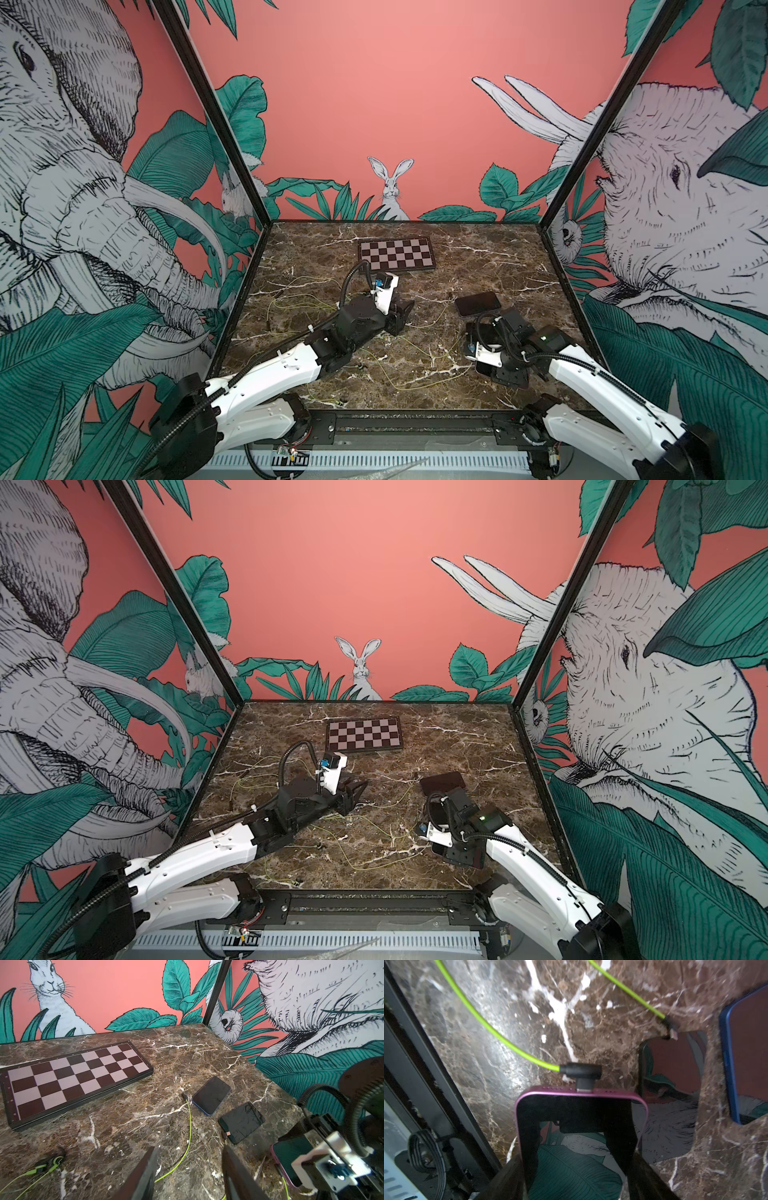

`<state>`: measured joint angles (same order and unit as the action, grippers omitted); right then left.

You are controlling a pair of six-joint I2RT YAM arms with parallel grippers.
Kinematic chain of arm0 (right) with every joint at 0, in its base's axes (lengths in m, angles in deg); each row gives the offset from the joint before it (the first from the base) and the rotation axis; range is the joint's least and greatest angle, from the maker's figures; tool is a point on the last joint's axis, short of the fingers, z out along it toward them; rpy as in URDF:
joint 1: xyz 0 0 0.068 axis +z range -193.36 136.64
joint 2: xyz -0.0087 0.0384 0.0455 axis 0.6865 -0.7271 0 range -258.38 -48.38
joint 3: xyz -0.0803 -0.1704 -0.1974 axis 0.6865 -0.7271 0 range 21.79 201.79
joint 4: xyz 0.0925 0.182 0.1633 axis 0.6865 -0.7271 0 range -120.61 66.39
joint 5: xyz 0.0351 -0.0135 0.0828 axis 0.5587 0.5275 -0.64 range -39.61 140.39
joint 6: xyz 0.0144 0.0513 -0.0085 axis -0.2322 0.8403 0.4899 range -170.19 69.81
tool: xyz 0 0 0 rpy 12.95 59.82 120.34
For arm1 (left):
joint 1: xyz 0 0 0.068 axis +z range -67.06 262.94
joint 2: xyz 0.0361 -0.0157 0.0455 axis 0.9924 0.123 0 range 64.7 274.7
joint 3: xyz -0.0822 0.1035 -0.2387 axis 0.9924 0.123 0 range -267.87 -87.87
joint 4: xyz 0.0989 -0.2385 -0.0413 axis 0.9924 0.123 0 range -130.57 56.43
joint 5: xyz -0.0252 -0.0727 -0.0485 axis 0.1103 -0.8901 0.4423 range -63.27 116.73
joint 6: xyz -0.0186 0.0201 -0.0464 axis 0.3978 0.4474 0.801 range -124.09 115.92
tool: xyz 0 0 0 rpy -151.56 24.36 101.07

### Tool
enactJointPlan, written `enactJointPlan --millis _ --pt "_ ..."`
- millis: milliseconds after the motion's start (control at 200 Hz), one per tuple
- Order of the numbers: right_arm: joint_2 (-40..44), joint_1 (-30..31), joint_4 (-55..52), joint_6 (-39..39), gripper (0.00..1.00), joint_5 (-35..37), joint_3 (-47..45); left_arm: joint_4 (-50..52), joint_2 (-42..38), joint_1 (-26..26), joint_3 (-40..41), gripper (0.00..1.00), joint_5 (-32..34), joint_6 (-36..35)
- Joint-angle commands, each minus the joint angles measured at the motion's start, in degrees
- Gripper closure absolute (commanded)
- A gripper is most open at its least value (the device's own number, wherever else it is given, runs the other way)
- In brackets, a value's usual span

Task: Plug wired earphones into phones
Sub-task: Place the phone at the center of the board.

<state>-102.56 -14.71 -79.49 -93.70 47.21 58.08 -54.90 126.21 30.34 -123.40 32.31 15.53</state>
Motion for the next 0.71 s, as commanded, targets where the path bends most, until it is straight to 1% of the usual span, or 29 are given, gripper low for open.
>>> enactJointPlan --millis 0,90,185,400,575,630,700 --pt "-1.29 -2.53 -0.46 -2.71 0.41 -0.49 -0.4 3.59 -1.83 0.56 0.82 0.49 -0.05 -1.53" --pt "-3.42 -4.18 0.63 -3.52 0.41 -1.45 -0.83 3.6 -2.26 0.74 1.37 0.49 -0.77 -1.85" --pt "-5.81 -4.62 0.92 -4.44 0.41 -1.55 -1.52 4.01 -2.52 0.83 1.39 0.49 -1.21 -2.2" --pt "-8.8 -5.43 5.33 -5.86 0.4 0.55 -3.93 4.48 -2.73 0.87 1.25 0.49 -2.54 -2.09" --pt "-13.23 -6.46 8.59 -5.93 0.39 1.69 -2.69 3.16 -2.77 0.88 2.27 0.49 -4.43 -0.76" --pt "-14.95 -6.49 8.1 -6.31 0.38 1.69 -1.82 2.51 -2.47 0.91 2.45 0.5 -5.2 -0.69" --pt "-16.52 -6.49 7.8 -6.46 0.34 1.56 -1.15 3.7 -1.92 0.87 1.59 0.5 -6.04 -1.01"
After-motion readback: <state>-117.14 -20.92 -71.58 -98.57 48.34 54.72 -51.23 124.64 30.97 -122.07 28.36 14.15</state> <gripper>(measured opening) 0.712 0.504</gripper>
